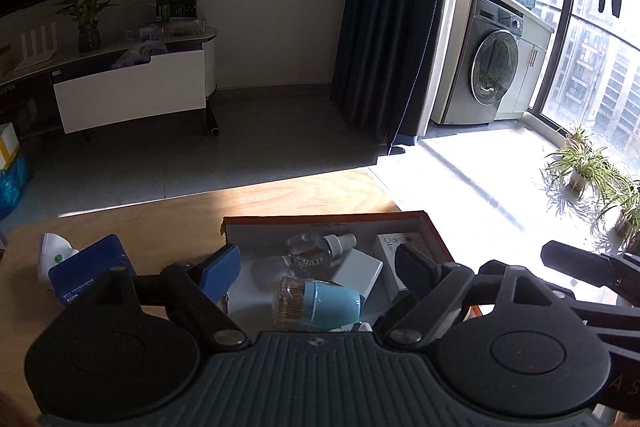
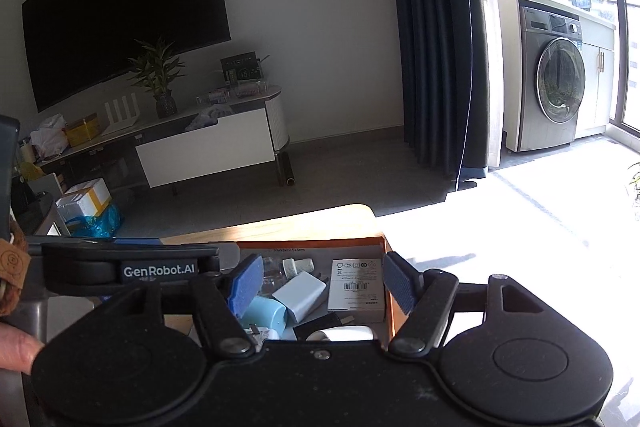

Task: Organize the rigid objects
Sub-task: 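Withdraw both tools from the box back over the table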

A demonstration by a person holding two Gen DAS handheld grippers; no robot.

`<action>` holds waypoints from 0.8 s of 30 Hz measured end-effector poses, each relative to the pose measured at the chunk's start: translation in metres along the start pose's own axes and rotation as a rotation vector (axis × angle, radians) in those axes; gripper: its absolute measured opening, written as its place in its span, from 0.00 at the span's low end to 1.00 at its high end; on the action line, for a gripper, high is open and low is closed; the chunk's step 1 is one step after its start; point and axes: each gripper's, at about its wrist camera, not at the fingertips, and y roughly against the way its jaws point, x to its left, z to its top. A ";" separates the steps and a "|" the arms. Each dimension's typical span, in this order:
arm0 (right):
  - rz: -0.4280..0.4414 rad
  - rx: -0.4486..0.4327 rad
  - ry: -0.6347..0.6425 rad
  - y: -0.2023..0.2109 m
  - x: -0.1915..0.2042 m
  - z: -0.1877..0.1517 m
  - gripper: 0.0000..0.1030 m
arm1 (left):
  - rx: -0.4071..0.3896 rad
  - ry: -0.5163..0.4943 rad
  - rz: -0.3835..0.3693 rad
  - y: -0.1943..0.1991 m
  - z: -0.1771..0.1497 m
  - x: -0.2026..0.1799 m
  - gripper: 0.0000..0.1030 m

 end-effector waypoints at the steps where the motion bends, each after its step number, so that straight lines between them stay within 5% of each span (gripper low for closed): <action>1: 0.005 0.002 0.004 0.000 0.004 0.000 0.78 | -0.003 0.004 0.007 0.003 0.000 0.004 0.85; 24: 0.140 0.049 0.144 -0.017 0.105 -0.009 0.80 | -0.021 0.154 0.134 0.045 -0.020 0.087 0.86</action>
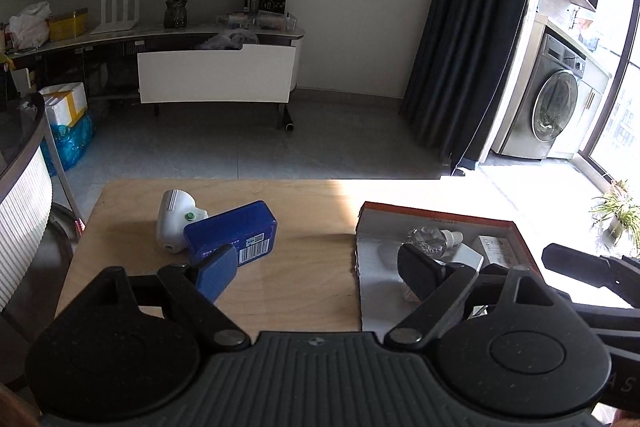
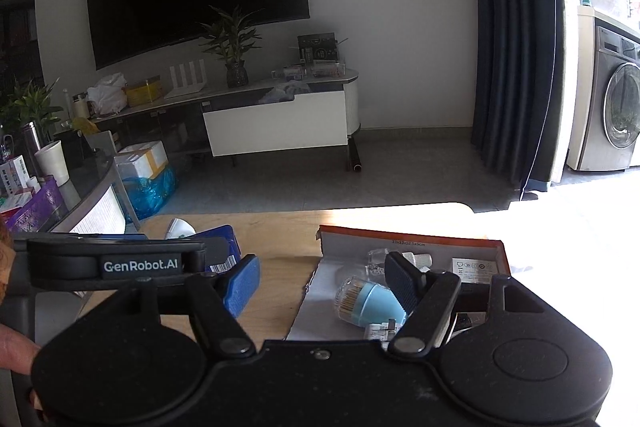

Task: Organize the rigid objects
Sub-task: 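Withdraw both tools from the box back over the table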

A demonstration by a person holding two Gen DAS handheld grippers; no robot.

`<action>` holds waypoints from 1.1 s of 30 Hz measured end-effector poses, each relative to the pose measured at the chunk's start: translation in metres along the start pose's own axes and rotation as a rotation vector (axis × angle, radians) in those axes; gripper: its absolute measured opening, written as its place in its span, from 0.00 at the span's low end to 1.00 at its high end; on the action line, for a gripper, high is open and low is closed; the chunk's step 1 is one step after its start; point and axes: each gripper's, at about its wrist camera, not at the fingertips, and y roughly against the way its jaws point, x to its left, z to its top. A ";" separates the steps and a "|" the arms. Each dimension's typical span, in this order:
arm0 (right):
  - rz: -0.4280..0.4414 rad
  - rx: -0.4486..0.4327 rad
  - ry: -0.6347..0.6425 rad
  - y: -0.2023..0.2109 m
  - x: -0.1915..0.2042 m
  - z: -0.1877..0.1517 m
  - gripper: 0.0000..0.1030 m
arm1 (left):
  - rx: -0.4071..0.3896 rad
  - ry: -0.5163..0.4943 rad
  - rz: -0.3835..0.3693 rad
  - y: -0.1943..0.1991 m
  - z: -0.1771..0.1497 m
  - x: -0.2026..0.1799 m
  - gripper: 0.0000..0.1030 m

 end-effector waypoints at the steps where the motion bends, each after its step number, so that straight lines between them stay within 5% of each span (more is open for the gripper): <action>1: 0.005 0.003 0.005 -0.002 0.004 0.000 0.80 | 0.001 0.004 0.006 0.000 0.000 0.003 0.86; 27: 0.149 0.079 0.073 -0.046 0.059 -0.003 0.80 | 0.015 0.112 0.123 0.005 -0.013 0.068 0.90; 33: 0.210 0.114 0.156 -0.074 0.072 0.002 0.90 | 0.018 0.140 0.169 0.010 -0.019 0.089 0.91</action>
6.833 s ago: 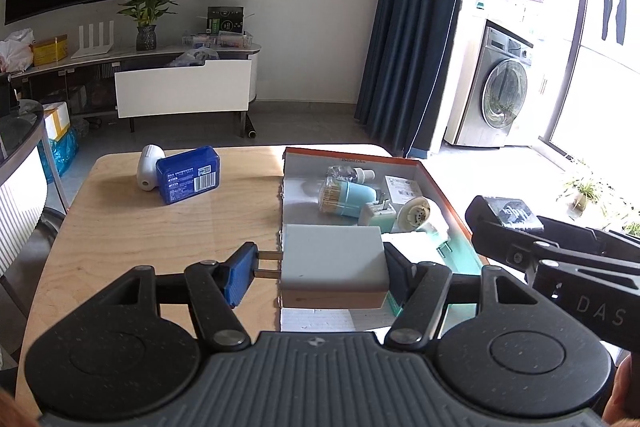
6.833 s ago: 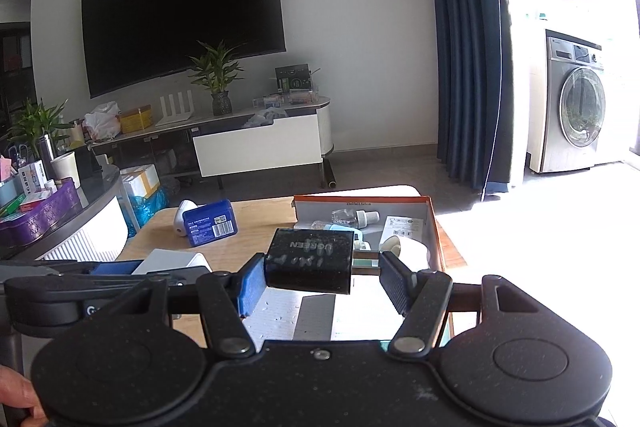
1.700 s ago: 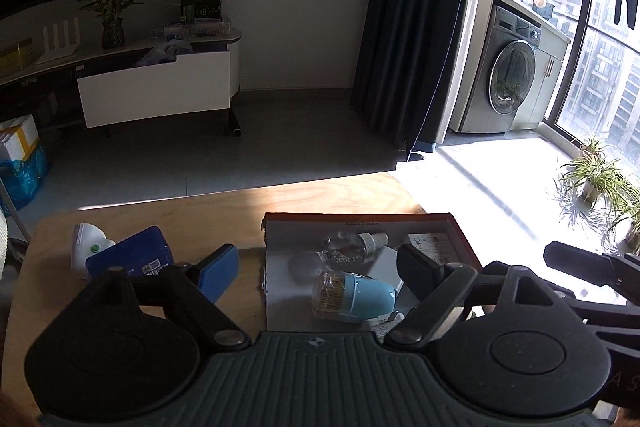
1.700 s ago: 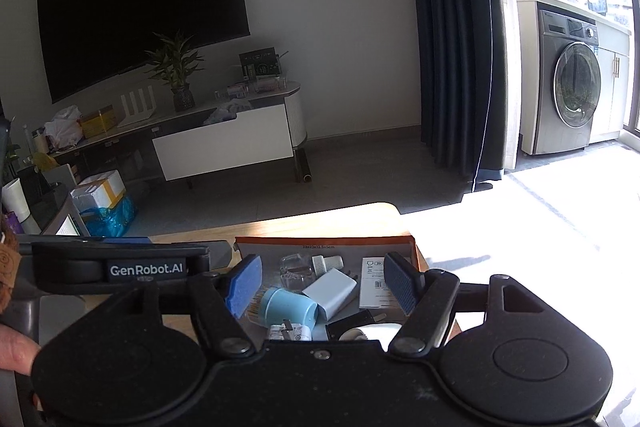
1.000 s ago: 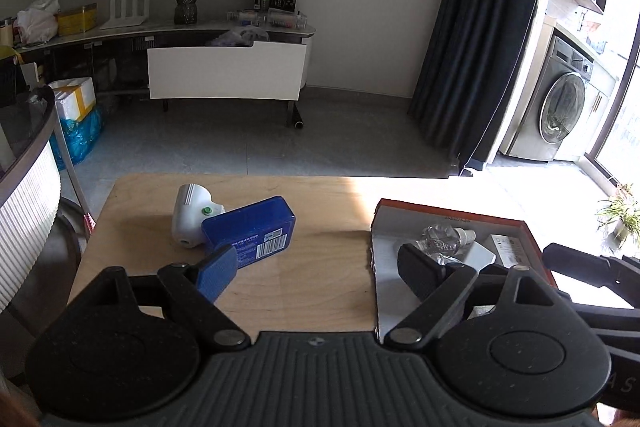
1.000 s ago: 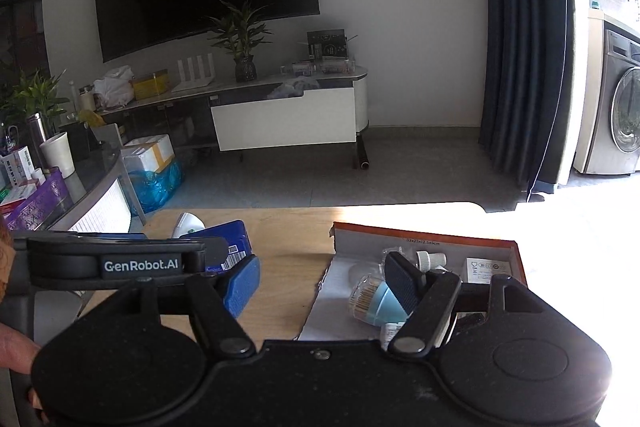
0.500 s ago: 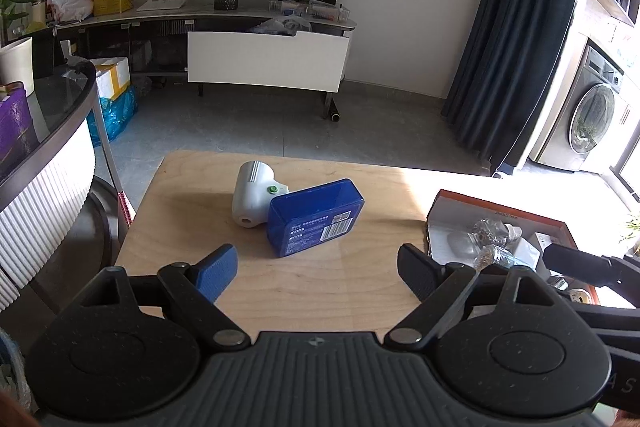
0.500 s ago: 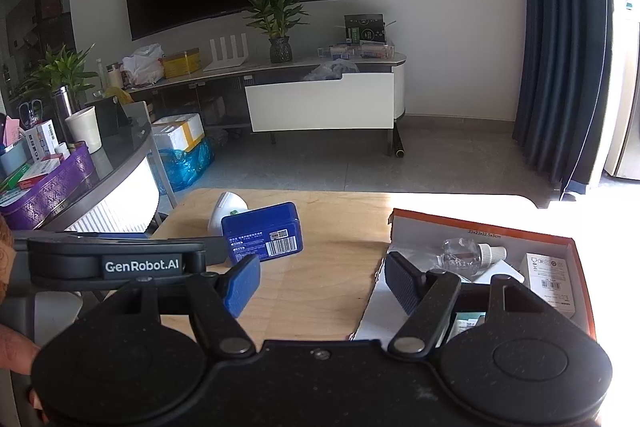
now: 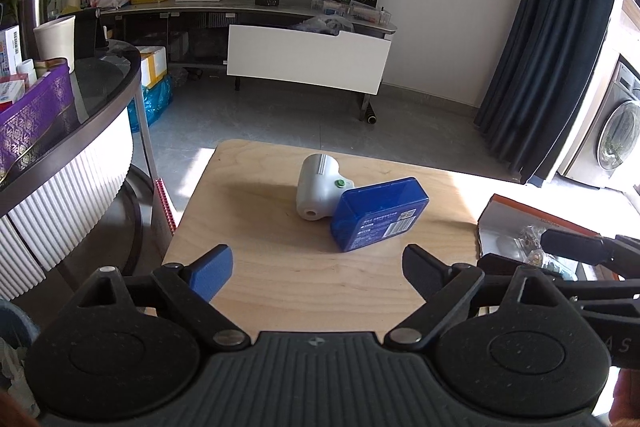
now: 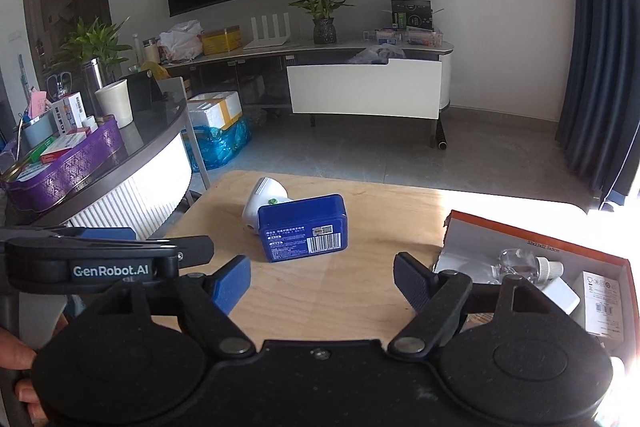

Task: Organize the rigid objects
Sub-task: 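Withdraw both tools from the box back over the table, then grasp the blue toothpick box with the right tool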

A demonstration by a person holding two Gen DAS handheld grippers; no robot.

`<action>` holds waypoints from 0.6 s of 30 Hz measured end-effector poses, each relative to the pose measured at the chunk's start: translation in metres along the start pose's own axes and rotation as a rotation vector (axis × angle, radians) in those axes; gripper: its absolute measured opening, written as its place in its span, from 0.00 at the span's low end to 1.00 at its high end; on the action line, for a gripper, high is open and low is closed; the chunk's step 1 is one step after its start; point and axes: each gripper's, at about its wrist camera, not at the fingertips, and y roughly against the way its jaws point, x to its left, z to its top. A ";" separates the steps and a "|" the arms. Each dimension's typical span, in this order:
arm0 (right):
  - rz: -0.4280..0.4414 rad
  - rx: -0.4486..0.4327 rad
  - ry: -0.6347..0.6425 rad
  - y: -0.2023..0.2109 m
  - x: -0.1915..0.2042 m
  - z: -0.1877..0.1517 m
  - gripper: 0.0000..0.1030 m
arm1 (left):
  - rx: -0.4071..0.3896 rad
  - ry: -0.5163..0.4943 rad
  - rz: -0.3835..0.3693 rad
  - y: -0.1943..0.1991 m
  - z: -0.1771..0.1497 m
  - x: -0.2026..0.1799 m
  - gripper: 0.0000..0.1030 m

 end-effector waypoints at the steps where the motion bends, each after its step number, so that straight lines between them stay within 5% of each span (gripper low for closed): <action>1: -0.004 0.004 0.014 -0.006 0.001 0.003 0.90 | 0.001 0.005 0.007 0.000 -0.001 0.004 0.92; 6: 0.011 0.065 -0.073 -0.042 -0.012 0.024 0.90 | 0.006 0.047 0.025 0.000 -0.005 0.021 0.92; 18: -0.189 0.132 -0.165 -0.141 0.002 0.062 0.90 | 0.021 0.087 0.039 -0.006 -0.012 0.043 0.92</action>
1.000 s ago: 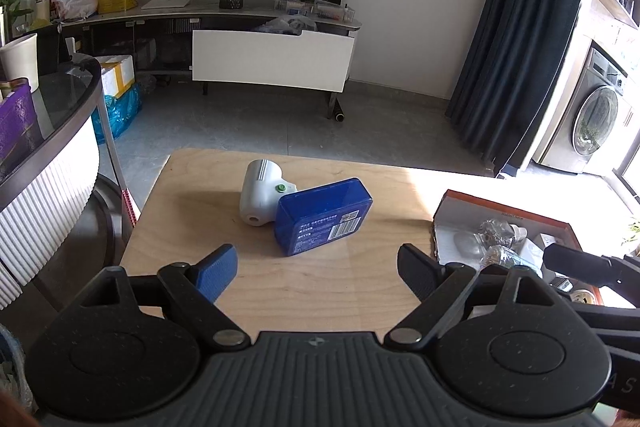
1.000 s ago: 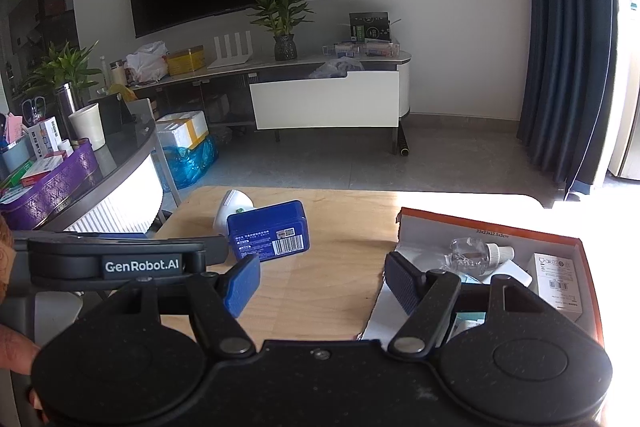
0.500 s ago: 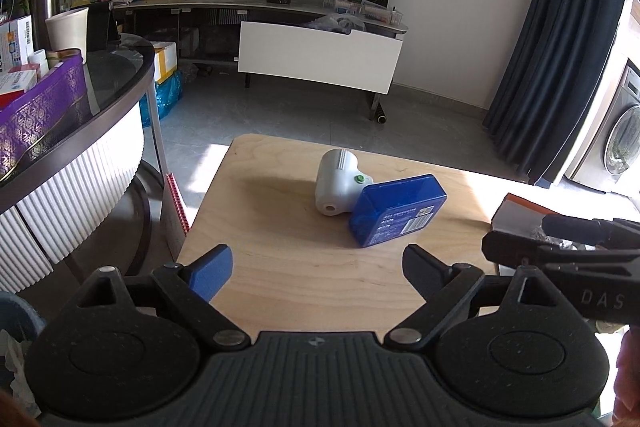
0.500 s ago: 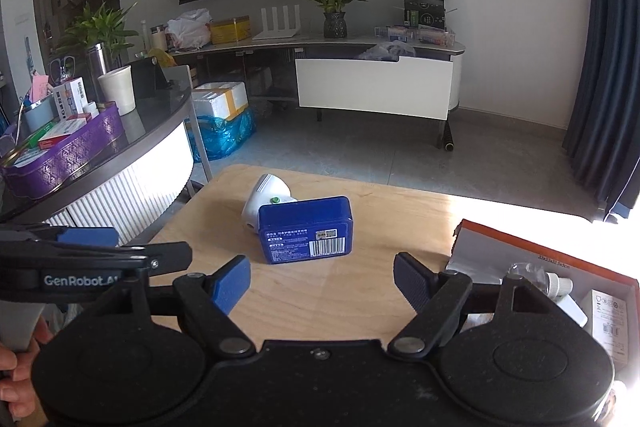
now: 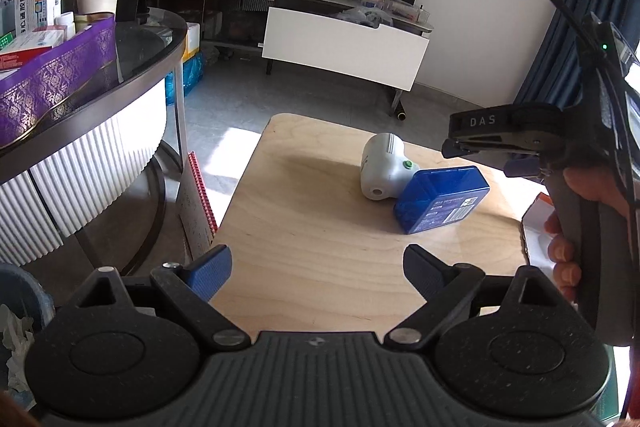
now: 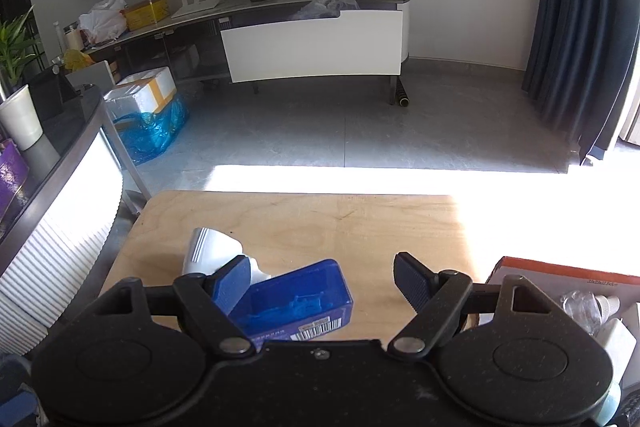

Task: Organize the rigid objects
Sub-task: 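Grasp the blue toothpick box with the right tool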

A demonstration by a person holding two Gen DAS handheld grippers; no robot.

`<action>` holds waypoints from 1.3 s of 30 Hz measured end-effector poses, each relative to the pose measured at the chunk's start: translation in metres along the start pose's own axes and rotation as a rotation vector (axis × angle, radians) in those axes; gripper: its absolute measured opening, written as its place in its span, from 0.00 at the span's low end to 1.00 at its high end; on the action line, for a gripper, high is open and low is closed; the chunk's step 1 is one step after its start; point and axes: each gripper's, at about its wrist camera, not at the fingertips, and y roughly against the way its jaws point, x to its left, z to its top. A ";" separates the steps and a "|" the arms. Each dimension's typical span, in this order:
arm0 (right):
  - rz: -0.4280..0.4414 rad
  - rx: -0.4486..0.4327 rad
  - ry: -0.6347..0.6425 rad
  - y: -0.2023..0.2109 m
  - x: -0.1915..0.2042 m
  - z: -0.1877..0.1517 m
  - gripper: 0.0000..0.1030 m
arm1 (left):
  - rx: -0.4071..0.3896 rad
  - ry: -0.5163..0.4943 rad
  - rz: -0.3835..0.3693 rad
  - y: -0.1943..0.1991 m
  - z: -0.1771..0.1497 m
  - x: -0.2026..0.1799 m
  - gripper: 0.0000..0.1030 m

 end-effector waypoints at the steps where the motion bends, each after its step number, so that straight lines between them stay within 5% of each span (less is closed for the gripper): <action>1: -0.008 0.008 0.005 -0.006 0.001 0.001 0.90 | 0.000 0.003 0.003 0.000 0.000 0.001 0.92; 11: -0.021 0.058 0.043 0.018 -0.030 -0.045 0.90 | 0.003 0.009 0.001 -0.008 0.000 0.003 0.92; 19: 0.069 0.075 -0.289 0.049 -0.061 -0.067 0.93 | 0.013 -0.008 -0.007 -0.010 -0.004 -0.002 0.92; 23: 0.007 0.070 -0.486 0.044 -0.053 -0.056 0.93 | 0.008 -0.001 0.003 -0.005 -0.004 0.002 0.92; 27: -0.083 0.114 -0.535 0.021 -0.035 -0.041 0.93 | 0.001 0.006 0.018 -0.003 -0.003 0.007 0.92; 31: -0.144 0.166 -0.504 0.002 -0.019 -0.044 0.93 | -0.003 0.020 0.036 -0.002 -0.001 0.013 0.92; 35: -0.097 0.189 -0.348 0.001 -0.015 -0.054 0.98 | -0.008 0.019 0.036 -0.003 0.002 0.014 0.92; 39: -0.066 0.155 -0.219 0.016 -0.034 -0.070 0.87 | -0.024 -0.012 0.010 -0.012 0.010 0.005 0.96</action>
